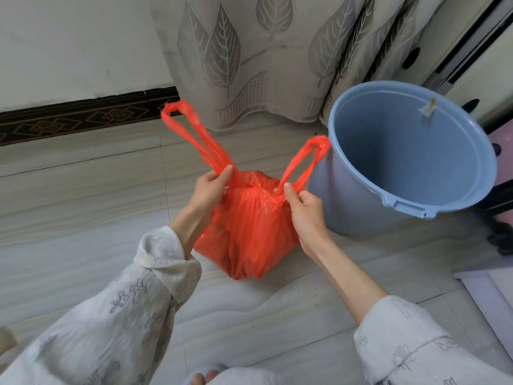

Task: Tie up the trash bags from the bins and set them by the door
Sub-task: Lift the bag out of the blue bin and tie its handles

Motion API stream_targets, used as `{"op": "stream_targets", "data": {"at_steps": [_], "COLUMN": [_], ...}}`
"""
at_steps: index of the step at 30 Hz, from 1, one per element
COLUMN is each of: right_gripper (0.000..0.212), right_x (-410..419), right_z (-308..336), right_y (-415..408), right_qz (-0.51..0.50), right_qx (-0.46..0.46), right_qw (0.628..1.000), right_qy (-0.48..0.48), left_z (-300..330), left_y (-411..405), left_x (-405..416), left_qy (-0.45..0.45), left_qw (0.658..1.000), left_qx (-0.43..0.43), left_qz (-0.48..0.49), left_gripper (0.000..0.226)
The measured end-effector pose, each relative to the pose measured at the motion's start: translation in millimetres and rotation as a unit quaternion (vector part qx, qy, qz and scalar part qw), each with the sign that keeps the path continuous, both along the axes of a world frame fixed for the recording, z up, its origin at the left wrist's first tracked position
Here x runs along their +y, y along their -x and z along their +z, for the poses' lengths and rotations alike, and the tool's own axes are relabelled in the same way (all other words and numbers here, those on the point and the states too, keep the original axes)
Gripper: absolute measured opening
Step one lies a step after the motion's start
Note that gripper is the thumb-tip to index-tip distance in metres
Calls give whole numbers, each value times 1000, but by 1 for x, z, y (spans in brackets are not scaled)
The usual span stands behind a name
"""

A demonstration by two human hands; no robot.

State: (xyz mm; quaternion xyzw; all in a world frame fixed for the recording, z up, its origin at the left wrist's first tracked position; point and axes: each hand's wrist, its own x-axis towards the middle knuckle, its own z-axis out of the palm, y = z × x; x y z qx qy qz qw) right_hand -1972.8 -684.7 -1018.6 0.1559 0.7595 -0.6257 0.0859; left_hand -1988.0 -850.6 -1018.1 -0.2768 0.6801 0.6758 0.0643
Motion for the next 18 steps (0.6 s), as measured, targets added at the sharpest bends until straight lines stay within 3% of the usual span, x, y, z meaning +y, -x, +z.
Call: {"op": "stream_targets", "data": {"at_steps": [2,5,9,15,18], "right_gripper": [36,40,42,41,40], "right_x": [-7,-16,-20,-11,-8], "right_z": [6,14,19,10,14], "right_y": [1,-1,-7,-14,-10], "right_qz": [29,57,63,104,104], "right_qx": [24,19,-35,-80,-97], "right_qw": [999,994,975,974,976], "right_qy": [30,93,212,184,167], "left_z": [2,8,6,-12,-15], "left_y": [-4,-9,-8,-16,-19], "left_x": [5,7,-2,-25,-25], "left_qy": [-18,-138,-284,-234,-224], "left_qw": [997,979,930,928,936], "left_qx": [66,125,108,4,-20], "left_qz": [32,84,209,288,272], "left_gripper": [28,35,32,38,38]}}
